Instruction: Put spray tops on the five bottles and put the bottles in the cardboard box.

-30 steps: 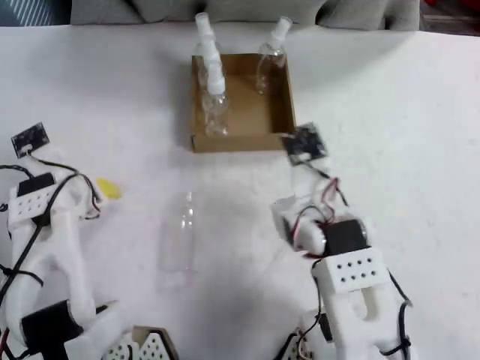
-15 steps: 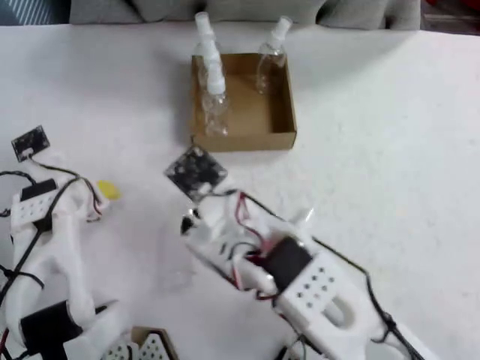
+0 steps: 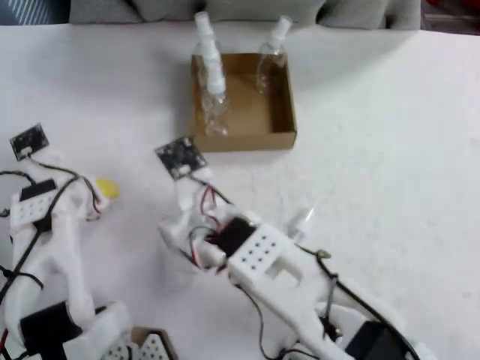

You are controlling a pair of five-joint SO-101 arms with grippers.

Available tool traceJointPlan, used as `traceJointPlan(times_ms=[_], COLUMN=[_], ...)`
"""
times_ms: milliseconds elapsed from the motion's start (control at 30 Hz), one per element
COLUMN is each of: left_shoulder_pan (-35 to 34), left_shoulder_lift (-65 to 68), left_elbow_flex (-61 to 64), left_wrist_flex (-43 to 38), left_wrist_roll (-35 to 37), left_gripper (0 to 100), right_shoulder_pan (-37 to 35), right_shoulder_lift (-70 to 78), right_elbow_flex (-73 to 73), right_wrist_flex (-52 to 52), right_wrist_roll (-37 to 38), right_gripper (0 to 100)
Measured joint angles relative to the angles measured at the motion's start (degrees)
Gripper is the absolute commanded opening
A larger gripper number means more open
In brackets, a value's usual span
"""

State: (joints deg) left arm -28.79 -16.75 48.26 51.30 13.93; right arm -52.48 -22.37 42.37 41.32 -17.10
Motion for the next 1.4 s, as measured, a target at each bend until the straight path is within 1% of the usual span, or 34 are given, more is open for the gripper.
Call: traceJointPlan(times_ms=[67,133,400,533,767,833,933,1033,1100,1233,1400], left_shoulder_pan=[0.00,0.00,0.00,0.00,0.00,0.00,0.00,0.00,0.00,0.00,0.00], left_shoulder_lift=[0.00,0.00,0.00,0.00,0.00,0.00,0.00,0.00,0.00,0.00,0.00], left_elbow_flex=[0.00,0.00,0.00,0.00,0.00,0.00,0.00,0.00,0.00,0.00,1.05], left_wrist_flex=[-0.26,-0.35,-0.35,-0.35,-0.35,-0.35,-0.35,-0.35,-0.35,-0.35,-1.58], left_wrist_roll=[0.00,0.00,0.00,0.00,0.00,0.00,0.00,0.00,0.00,0.00,0.00], left_gripper=[32,32,32,32,32,32,32,32,32,32,32], right_shoulder_pan=[0.00,-0.44,-0.44,-0.26,-0.18,-0.18,-0.35,-0.18,0.97,5.19,9.76], right_shoulder_lift=[2.11,4.57,16.18,21.27,28.57,30.68,32.97,34.20,34.20,34.20,28.40], right_elbow_flex=[-1.32,-2.37,-9.23,-13.10,-18.73,-19.78,-21.54,-23.74,-24.26,-24.53,-24.53], right_wrist_flex=[0.79,1.14,1.23,1.41,5.45,5.63,7.03,8.70,9.23,11.78,21.63], right_wrist_roll=[-1.93,-3.96,-5.71,-8.53,-9.14,-9.14,-9.14,-6.86,-4.13,0.70,6.86], right_gripper=[26.8,28.5,26.4,26.4,26.1,24.1,14.2,5.3,1.3,1.6,1.6])
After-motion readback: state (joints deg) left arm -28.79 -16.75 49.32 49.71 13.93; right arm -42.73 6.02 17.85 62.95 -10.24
